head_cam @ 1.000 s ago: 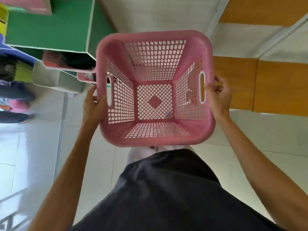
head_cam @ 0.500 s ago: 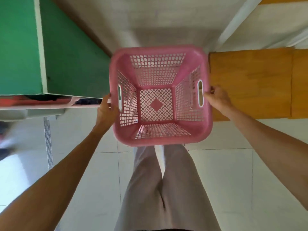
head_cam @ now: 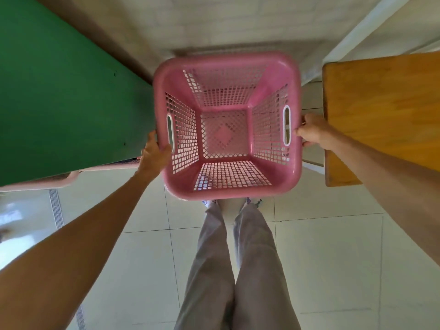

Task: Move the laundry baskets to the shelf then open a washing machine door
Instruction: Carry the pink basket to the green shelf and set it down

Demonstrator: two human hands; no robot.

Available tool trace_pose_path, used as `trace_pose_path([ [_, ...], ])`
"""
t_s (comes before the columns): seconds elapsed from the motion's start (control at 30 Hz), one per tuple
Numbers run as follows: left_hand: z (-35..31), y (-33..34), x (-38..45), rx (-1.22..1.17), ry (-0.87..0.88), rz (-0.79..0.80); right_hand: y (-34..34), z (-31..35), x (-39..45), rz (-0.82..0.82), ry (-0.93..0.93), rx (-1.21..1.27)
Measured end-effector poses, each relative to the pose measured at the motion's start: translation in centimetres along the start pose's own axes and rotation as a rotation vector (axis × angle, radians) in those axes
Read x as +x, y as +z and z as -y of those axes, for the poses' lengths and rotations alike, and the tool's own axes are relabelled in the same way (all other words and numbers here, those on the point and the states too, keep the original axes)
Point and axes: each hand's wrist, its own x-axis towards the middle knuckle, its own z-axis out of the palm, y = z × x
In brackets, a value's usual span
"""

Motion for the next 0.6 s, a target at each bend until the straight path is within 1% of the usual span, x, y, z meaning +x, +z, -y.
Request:
trace_pose_path([
  [0.07,0.5,0.2,0.5,-0.022,-0.004,0.040,0.3,0.2,0.9,-0.015,0.010,0.011],
  [0.2,1.2,0.3,1.5,-0.038,0.000,0.044,0.4,0.5,1.9,-0.054,0.016,-0.010],
  [0.27,1.1,0.1,1.5,-0.047,0.003,0.056,0.4,0.4,1.8,-0.062,0.003,-0.028],
  [0.37,-0.2,-1.1,0.2,-0.052,0.006,0.048,0.5,0.5,0.1,-0.120,-0.028,-0.046],
  [0.43,-2.3,-2.7,-1.9,-0.043,-0.004,0.044,0.4,1.0,-2.8,-0.123,-0.065,-0.015],
  [0.5,-5.2,-5.1,-5.0,-0.072,-0.020,0.031,-0.4,1.9,-7.0,-0.079,-0.095,0.041],
  [0.53,-6.8,-6.4,-6.9,-0.097,-0.016,0.022,-1.0,2.6,-9.6,-0.069,-0.106,0.070],
  [0.6,-10.1,-9.1,-10.9,-0.149,0.033,0.022,-2.8,4.0,-15.3,-0.102,-0.106,0.125],
])
